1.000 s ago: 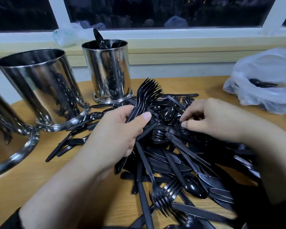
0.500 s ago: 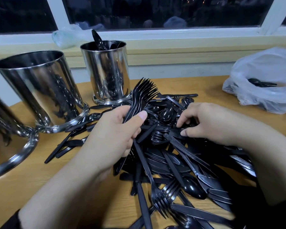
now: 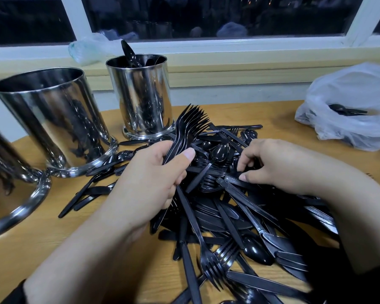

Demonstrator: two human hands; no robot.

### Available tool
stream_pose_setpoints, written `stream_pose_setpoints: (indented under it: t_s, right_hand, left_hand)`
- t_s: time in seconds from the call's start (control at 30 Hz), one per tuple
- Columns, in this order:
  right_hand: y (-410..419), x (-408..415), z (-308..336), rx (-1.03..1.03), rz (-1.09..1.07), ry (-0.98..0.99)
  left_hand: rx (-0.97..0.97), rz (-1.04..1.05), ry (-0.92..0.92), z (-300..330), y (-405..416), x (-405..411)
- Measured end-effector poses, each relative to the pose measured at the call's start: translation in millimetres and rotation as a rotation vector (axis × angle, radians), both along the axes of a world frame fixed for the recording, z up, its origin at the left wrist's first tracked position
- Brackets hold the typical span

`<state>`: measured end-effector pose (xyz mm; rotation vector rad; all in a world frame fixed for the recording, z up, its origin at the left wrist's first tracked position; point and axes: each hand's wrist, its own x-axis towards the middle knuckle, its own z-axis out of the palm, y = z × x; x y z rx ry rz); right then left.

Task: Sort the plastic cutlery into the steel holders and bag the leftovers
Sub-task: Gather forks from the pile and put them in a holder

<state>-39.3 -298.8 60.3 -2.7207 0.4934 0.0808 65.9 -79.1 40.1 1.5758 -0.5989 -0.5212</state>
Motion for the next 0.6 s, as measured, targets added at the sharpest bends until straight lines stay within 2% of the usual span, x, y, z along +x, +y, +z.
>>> stream_pose_setpoints:
  t_s: [0.13,0.3,0.5,0.6]
  right_hand:
    - [2,0,1,0.02,-0.039,-0.062]
    - [5,-1,6,0.023,-0.084,-0.27]
    - [7,2,9,0.138,-0.153,-0.825]
    - [12,-1,12,0.159,-0.111,-1.016]
  left_hand:
    - [-0.002,-0.003,-0.004,1,1,-1]
    - [-0.005,0.002,-0.013,2,1,-1]
    - [-0.02,0.032,-0.022,3,2,-1]
    - [-0.031,0.06,-0.013,5,1,-1]
